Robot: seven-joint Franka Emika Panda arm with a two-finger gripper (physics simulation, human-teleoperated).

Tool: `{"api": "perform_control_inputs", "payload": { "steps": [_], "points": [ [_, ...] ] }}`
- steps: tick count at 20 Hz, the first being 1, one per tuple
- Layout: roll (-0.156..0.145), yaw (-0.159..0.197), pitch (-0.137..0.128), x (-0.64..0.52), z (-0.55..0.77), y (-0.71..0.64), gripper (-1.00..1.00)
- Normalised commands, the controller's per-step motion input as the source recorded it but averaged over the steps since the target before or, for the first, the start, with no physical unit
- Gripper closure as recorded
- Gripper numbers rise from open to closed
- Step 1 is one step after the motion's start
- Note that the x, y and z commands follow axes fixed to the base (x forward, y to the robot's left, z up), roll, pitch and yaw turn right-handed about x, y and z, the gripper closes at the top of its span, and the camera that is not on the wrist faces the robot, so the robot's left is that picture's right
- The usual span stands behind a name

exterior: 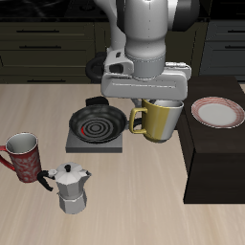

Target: Place the white and yellow mug on the plate

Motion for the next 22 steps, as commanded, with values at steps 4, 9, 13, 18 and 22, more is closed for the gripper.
{"api": "perform_control_inputs", "payload": {
  "steps": [4, 9, 13, 18, 22],
  "points": [
    [0.033, 0.028, -0.066, -0.52, 0.57, 0.14, 1.0],
    [0.015, 0.058, -0.104, -0.42, 0.37, 0.1, 1.0],
    [0.038, 0.02, -0.068, -0.44, 0.27, 0.2, 1.0],
    [0.042, 0.071, -0.077, -0.35, 0.21, 0.31, 1.0],
    [0.031, 0.054, -0.058, -0.18, 0.28, 0.33, 1.0]
  ]
}}
